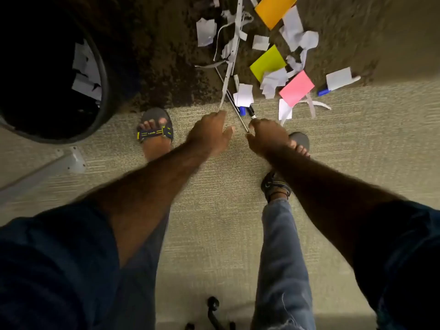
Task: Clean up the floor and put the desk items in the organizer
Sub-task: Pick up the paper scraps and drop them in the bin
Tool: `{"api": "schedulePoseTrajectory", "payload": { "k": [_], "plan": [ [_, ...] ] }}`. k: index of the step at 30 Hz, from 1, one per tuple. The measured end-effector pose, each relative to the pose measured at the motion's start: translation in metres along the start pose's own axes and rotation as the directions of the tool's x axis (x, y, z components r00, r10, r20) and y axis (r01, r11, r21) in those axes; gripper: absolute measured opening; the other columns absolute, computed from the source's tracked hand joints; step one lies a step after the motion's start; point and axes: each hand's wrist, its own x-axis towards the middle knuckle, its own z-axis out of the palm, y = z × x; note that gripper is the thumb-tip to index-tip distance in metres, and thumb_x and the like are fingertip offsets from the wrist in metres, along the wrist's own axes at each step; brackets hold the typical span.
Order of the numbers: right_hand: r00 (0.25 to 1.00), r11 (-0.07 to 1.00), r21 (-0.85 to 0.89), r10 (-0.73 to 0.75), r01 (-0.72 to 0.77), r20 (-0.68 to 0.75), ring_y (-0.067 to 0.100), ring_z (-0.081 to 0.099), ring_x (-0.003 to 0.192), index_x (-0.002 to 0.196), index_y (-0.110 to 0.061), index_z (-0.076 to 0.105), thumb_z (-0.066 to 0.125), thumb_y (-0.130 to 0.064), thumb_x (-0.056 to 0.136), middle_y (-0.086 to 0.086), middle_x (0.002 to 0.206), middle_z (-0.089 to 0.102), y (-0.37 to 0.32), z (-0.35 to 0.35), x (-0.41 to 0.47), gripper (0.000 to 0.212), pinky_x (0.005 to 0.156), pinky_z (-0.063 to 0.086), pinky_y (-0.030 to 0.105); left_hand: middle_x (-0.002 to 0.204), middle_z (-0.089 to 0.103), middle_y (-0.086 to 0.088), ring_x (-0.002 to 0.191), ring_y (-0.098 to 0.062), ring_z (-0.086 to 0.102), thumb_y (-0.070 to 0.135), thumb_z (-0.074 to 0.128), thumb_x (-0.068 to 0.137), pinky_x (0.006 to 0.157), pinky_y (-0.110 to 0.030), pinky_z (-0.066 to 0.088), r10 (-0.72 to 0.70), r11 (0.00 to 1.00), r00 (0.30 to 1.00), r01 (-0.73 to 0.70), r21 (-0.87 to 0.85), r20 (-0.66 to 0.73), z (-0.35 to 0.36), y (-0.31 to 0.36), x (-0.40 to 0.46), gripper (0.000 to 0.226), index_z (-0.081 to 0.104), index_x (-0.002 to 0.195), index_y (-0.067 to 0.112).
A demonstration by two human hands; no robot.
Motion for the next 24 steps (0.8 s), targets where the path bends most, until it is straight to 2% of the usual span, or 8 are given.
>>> {"api": "schedulePoseTrajectory", "payload": {
  "k": [5,10,12,15,17,19,22,24],
  "plan": [
    [0.995,0.998,0.037,0.046,-0.043,-0.090,0.037,0.065,0.112,0.123,-0.014,0.061,0.071,-0.042,0.093,0.016,0.119,0.067,-0.006,0.018,0.060,0.043,0.090,0.058,0.047,0.148,0.056,-0.011,0.136,-0.030,0.054,0.043,0.055,0.103,0.111,-0.042,0.048,-0.064,0.994,0.997,0.061,-0.093,-0.033,0.020,-0.020,0.047,0.055,0.048,0.149,0.014],
    [0.987,0.999,0.014,0.051,-0.049,-0.153,0.038,0.059,0.122,0.135,-0.014,0.055,0.082,-0.051,0.082,0.016,0.134,0.059,-0.006,0.033,0.107,0.071,0.096,0.056,0.048,0.141,0.062,-0.008,0.128,-0.027,0.061,0.046,0.058,0.099,0.106,-0.043,0.053,-0.093,0.982,0.993,0.081,-0.170,-0.067,0.046,-0.039,0.083,0.053,0.053,0.145,0.018],
    [0.984,0.999,0.010,0.048,-0.047,-0.171,0.040,0.058,0.124,0.139,-0.013,0.052,0.083,-0.051,0.080,0.018,0.138,0.056,-0.007,0.039,0.121,0.077,0.099,0.054,0.049,0.135,0.066,-0.009,0.121,-0.026,0.065,0.043,0.060,0.099,0.102,-0.038,0.055,-0.098,0.969,0.993,0.080,-0.235,-0.067,0.055,-0.044,0.094,0.051,0.057,0.142,0.015],
    [0.970,0.996,0.010,0.084,-0.085,-0.227,0.040,0.057,0.126,0.142,-0.011,0.049,0.080,-0.051,0.084,0.020,0.142,0.053,-0.010,0.046,0.132,0.077,0.100,0.054,0.049,0.122,0.071,-0.006,0.107,-0.021,0.068,0.040,0.062,0.099,0.081,-0.025,0.051,-0.136,0.932,0.988,0.103,-0.346,-0.070,0.064,-0.049,0.110,0.043,0.062,0.133,0.014],
    [0.955,0.995,0.036,0.103,-0.096,-0.277,0.039,0.056,0.128,0.145,-0.010,0.047,0.076,-0.048,0.089,0.019,0.147,0.051,-0.012,0.049,0.134,0.074,0.103,0.055,0.049,0.114,0.071,-0.005,0.096,-0.017,0.066,0.039,0.062,0.100,0.067,-0.021,0.046,-0.153,0.909,0.986,0.112,-0.402,-0.072,0.067,-0.048,0.118,0.038,0.065,0.126,0.012],
    [0.946,0.994,0.060,0.101,-0.087,-0.309,0.038,0.057,0.128,0.143,-0.010,0.051,0.076,-0.044,0.090,0.018,0.147,0.051,-0.013,0.051,0.134,0.068,0.103,0.056,0.049,0.108,0.072,-0.009,0.090,-0.018,0.066,0.037,0.063,0.101,0.064,-0.022,0.046,-0.157,0.885,0.985,0.106,-0.453,-0.076,0.068,-0.044,0.125,0.033,0.067,0.119,0.009],
    [0.935,0.994,0.104,0.076,-0.043,-0.345,0.037,0.060,0.123,0.134,-0.010,0.057,0.078,-0.040,0.085,0.017,0.144,0.053,-0.009,0.052,0.133,0.061,0.100,0.056,0.048,0.107,0.073,-0.006,0.093,-0.017,0.067,0.035,0.062,0.101,0.070,-0.022,0.047,-0.162,0.882,0.982,0.101,-0.460,-0.095,0.066,-0.037,0.134,0.030,0.069,0.115,0.009],
    [0.933,0.990,0.136,0.077,-0.031,-0.350,0.036,0.060,0.121,0.130,-0.011,0.058,0.078,-0.047,0.083,0.015,0.140,0.055,-0.006,0.052,0.131,0.063,0.099,0.055,0.045,0.106,0.073,-0.004,0.091,-0.015,0.065,0.033,0.062,0.101,0.061,-0.018,0.043,-0.186,0.885,0.976,0.115,-0.452,-0.117,0.064,-0.033,0.140,0.029,0.071,0.114,0.009]
  ]
}}
